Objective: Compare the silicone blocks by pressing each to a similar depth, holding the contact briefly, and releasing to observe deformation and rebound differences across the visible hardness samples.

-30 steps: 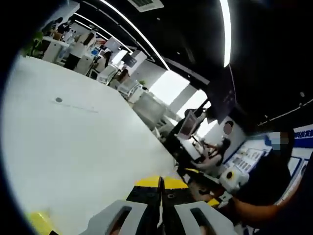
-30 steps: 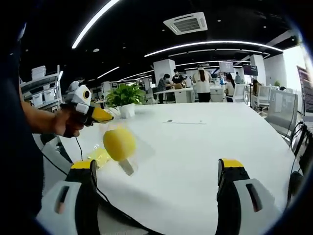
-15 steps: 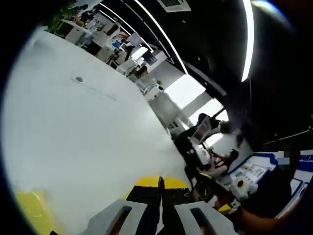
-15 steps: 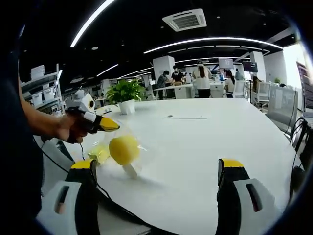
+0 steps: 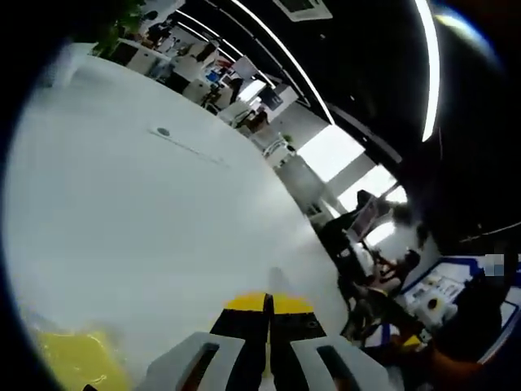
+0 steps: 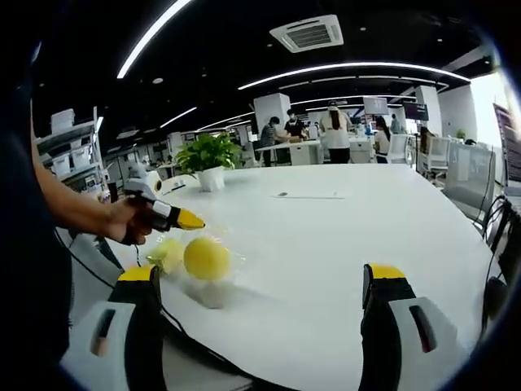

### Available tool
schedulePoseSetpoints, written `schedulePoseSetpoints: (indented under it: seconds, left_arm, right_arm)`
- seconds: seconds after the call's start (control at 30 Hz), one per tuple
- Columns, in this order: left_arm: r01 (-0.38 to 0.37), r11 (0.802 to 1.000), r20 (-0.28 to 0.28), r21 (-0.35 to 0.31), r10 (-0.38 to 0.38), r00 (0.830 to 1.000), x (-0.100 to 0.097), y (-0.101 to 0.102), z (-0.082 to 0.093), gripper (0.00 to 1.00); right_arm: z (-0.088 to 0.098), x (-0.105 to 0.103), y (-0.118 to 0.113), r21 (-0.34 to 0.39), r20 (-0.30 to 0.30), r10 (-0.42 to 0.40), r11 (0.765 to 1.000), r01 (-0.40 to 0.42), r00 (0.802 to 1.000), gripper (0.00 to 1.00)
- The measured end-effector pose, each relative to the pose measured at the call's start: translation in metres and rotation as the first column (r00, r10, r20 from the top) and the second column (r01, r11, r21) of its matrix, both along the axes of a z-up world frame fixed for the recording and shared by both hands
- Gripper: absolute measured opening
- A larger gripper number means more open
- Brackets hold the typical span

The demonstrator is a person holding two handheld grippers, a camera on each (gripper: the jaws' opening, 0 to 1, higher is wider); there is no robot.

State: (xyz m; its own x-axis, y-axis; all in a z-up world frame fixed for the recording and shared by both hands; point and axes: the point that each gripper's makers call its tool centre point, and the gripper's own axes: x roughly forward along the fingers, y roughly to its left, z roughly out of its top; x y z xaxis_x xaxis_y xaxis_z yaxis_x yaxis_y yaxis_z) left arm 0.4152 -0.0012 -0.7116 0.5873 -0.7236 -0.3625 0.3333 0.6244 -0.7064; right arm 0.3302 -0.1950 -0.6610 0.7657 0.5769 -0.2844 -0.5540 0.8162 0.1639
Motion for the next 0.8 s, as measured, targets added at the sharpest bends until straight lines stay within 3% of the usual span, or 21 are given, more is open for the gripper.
schedulePoseSetpoints:
  seconds: [0.37,0.53,0.8]
  left_arm:
    - [-0.017,0.992,-0.063,0.127,0.025,0.998,-0.007,0.011,-0.044,0.00]
    - [-0.036,0.970,-0.088,0.242,0.059,0.994,-0.002,0.023,-0.065,0.00]
    - [-0.045,0.954,-0.077,0.295,0.071,0.995,0.000,0.025,-0.075,0.00]
  right_arm:
    - [-0.007,-0.003,0.001,-0.014,-0.011,0.007,1.000,-0.007,1.000,0.97]
    - [-0.007,-0.003,0.002,-0.011,-0.014,0.010,1.000,-0.010,1.000,0.97]
    - [-0.009,-0.005,0.003,-0.012,-0.021,0.011,1.000,-0.011,1.000,0.97]
